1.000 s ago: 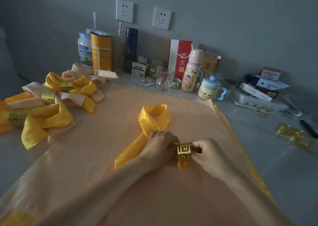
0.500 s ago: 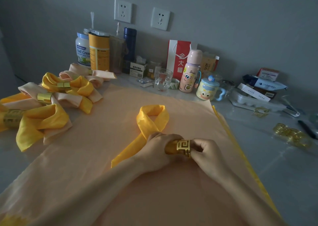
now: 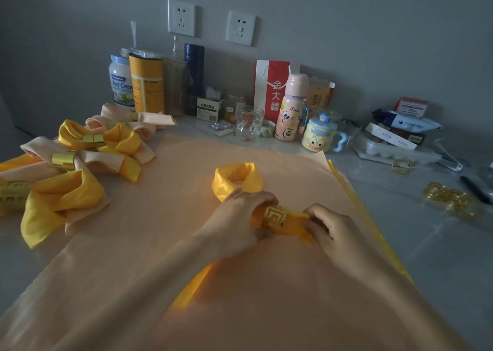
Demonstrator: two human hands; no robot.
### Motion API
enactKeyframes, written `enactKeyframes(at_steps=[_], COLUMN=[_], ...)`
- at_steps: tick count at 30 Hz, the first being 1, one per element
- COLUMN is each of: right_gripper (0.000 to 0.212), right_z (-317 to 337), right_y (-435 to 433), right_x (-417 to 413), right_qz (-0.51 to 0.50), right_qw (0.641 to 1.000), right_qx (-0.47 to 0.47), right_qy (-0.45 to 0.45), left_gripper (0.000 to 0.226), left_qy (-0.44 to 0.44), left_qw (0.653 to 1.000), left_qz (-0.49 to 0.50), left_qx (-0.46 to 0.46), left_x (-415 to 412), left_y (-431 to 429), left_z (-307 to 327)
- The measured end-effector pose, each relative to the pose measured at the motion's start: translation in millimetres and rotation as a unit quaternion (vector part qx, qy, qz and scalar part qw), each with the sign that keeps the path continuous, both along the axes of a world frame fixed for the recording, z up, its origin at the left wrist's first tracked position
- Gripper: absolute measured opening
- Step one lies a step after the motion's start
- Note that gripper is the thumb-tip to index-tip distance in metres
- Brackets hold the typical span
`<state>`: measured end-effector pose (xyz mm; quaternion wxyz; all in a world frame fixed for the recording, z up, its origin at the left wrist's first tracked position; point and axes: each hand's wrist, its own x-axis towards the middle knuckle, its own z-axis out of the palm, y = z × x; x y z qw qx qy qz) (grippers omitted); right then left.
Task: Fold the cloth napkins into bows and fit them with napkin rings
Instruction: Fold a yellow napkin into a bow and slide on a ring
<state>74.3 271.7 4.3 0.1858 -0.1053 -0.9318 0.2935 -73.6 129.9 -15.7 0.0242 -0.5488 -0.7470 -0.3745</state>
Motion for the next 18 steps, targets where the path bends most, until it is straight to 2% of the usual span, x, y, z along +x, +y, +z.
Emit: enactKeyframes(at_steps=[2, 5, 7, 9, 12, 13, 14, 15, 16, 17, 18], right_gripper=[0.019, 0.026, 0.026, 0.029, 0.027, 0.017, 0.008, 0.015, 0.022, 0.023, 0.025], right_z=[5.6, 7.5, 6.4, 7.6, 19.7, 25.4, 31.8, 36.7, 40.3, 42.8, 43.1], right_y=[6.5, 16.2, 19.6, 19.6, 22.5, 23.1, 21.7, 19.2, 15.2, 10.5, 2.7], right_x=[6.1, 15.3, 15.1, 13.4, 15.5, 17.5, 18.3, 15.7, 9.8, 0.4, -9.8], right_qz=[-0.002, 0.0, 0.001, 0.005, -0.015, -0.039, -0.07, -0.102, -0.115, -0.103, -0.081], right_qw=[0.999, 0.989, 0.978, 0.962, 0.942, 0.945, 0.955, 0.97, 0.983, 0.989, 0.994], right_qx=[0.023, 0.029, 0.024, 0.018, 0.038, 0.076, 0.12, 0.146, 0.137, 0.1, 0.061], right_qy=[-0.039, -0.143, -0.209, -0.272, -0.332, -0.315, -0.261, -0.164, -0.044, 0.036, 0.045], left_gripper=[0.049, 0.046, 0.048, 0.051, 0.049, 0.049, 0.05, 0.051, 0.051, 0.052, 0.052], left_qy=[-0.002, -0.025, 0.028, 0.088, 0.095, 0.094, 0.093, 0.091, 0.094, 0.094, 0.094], left_qw=[1.0, 0.999, 0.999, 0.995, 0.993, 0.993, 0.993, 0.993, 0.993, 0.992, 0.992], left_qz=[0.014, 0.022, 0.022, 0.033, 0.043, 0.047, 0.048, 0.049, 0.051, 0.056, 0.06], left_qx=[-0.005, -0.006, -0.006, -0.047, -0.063, -0.062, -0.055, -0.057, -0.055, -0.055, -0.057], left_x=[-5.7, -6.4, -8.8, -8.9, -8.9, -8.0, -7.0, -7.6, -8.4, -9.3, -9.9], left_y=[-3.3, -6.6, -5.8, -4.7, -5.0, -5.4, -5.8, -6.0, -6.0, -5.2, -5.1], left_z=[1.3, -3.7, -11.7, -16.4, -16.9, -16.0, -14.2, -12.9, -12.4, -12.2, -12.8])
